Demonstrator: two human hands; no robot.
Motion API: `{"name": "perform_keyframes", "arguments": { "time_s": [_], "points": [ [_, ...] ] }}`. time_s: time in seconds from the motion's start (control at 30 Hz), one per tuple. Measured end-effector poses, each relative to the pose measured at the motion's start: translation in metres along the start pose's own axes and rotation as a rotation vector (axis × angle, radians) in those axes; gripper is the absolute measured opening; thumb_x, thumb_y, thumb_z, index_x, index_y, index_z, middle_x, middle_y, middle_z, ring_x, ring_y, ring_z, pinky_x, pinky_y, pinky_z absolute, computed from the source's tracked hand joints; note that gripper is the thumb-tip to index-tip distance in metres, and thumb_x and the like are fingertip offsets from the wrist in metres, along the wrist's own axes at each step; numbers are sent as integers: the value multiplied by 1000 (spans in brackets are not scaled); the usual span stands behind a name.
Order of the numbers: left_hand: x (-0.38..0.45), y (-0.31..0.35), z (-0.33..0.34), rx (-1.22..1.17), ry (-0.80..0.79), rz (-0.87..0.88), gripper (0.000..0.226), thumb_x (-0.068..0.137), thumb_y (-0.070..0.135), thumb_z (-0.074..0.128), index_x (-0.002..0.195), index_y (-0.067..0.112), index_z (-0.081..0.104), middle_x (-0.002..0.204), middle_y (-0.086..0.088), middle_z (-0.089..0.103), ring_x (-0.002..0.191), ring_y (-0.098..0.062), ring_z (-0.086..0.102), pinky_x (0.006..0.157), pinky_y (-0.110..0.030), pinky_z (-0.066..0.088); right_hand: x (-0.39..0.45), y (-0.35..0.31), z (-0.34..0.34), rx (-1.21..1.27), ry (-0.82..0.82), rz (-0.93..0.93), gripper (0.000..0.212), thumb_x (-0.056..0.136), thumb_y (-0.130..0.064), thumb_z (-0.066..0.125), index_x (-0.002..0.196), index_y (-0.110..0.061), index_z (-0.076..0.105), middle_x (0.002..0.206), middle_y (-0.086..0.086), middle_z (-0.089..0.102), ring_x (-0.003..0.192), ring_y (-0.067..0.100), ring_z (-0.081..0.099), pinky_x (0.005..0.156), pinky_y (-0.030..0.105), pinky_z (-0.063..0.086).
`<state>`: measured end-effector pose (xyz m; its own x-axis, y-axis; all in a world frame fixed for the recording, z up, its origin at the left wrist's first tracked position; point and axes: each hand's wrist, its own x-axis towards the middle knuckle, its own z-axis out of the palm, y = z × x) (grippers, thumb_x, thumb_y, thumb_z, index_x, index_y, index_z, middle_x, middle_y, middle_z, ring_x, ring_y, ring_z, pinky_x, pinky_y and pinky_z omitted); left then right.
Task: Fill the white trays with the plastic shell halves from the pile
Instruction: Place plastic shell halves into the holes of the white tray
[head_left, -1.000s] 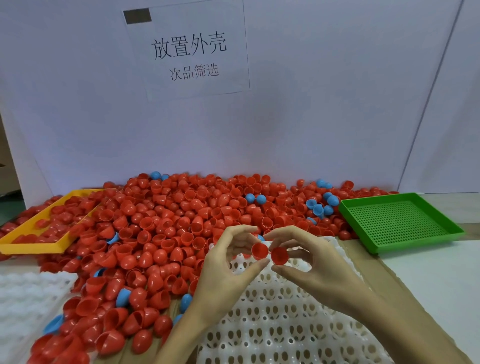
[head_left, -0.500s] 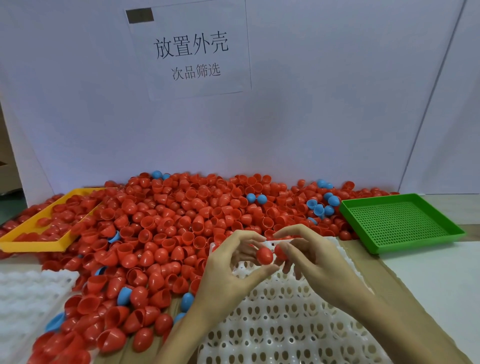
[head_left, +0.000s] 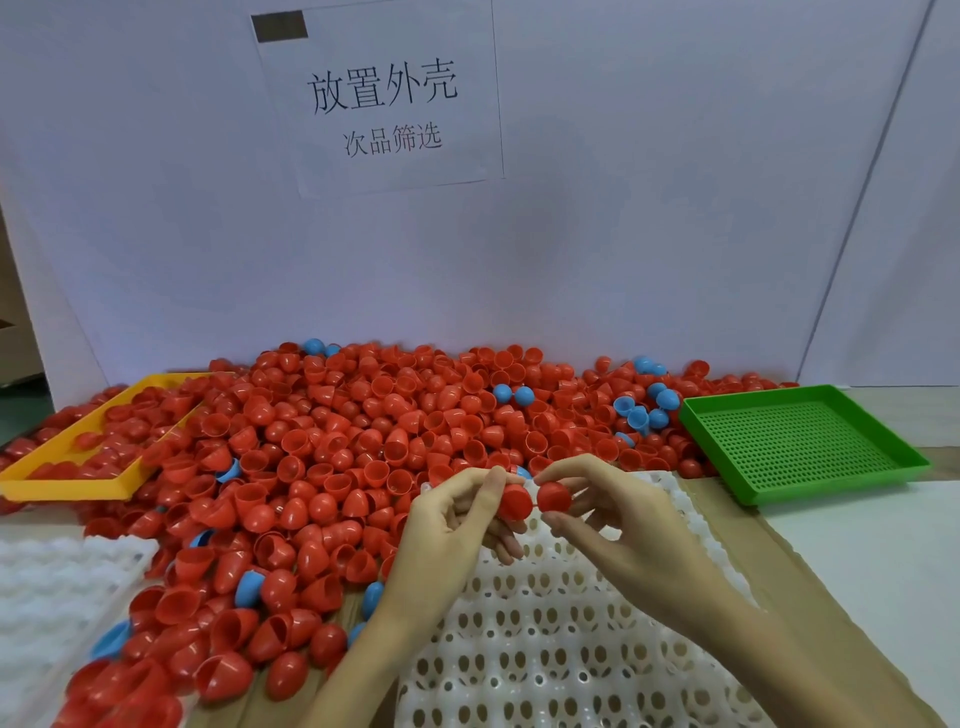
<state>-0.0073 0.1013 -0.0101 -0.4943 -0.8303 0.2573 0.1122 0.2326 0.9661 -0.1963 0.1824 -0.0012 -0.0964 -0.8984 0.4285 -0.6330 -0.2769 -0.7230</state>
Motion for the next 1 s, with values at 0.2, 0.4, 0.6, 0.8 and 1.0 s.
{"name": "perform_keyframes", "arguments": {
  "time_s": [0.2, 0.4, 0.6, 0.8, 1.0],
  "points": [
    [1, -4, -2, 56, -93, -37, 28, 93, 35, 78, 111, 15, 69, 85, -10, 80, 71, -30, 77, 65, -30, 61, 2, 1, 0, 133, 52, 63, 35, 96, -18, 74, 120, -37, 57, 98, -7, 70, 83, 20, 76, 67, 29, 59],
    [-2, -10, -2, 148, -117, 14, 40, 81, 43, 89, 106, 22, 66, 83, -3, 80, 70, -24, 78, 70, -31, 62, 1, 3, 2, 90, -27, 44, 13, 97, -26, 74, 108, -32, 71, 107, -13, 73, 91, 15, 75, 71, 32, 62],
    [-1, -15, -2, 358, -86, 84, 48, 76, 66, 84, 106, 39, 58, 81, 11, 75, 65, -8, 69, 66, -20, 56, 16, 4, -5, -80, -44, 125, 21, 97, -13, 71, 99, -33, 75, 90, -16, 74, 75, 7, 74, 63, 24, 58],
    [-1, -27, -4, 919, -158, 188, 38, 90, 74, 60, 91, 36, 52, 87, 16, 55, 91, -1, 50, 81, -19, 45, 55, 14, -9, -338, -95, 156, 11, 98, -18, 71, 106, -25, 74, 86, -10, 73, 72, 3, 70, 69, 14, 54],
    [1, -25, -8, 867, -226, 177, 31, 95, 64, 62, 95, 33, 55, 86, 13, 58, 94, -2, 48, 79, -13, 36, 75, 30, 15, -478, -192, 127, 18, 101, -20, 66, 116, -22, 75, 90, -12, 69, 78, -1, 61, 73, 14, 51]
  ]
}}
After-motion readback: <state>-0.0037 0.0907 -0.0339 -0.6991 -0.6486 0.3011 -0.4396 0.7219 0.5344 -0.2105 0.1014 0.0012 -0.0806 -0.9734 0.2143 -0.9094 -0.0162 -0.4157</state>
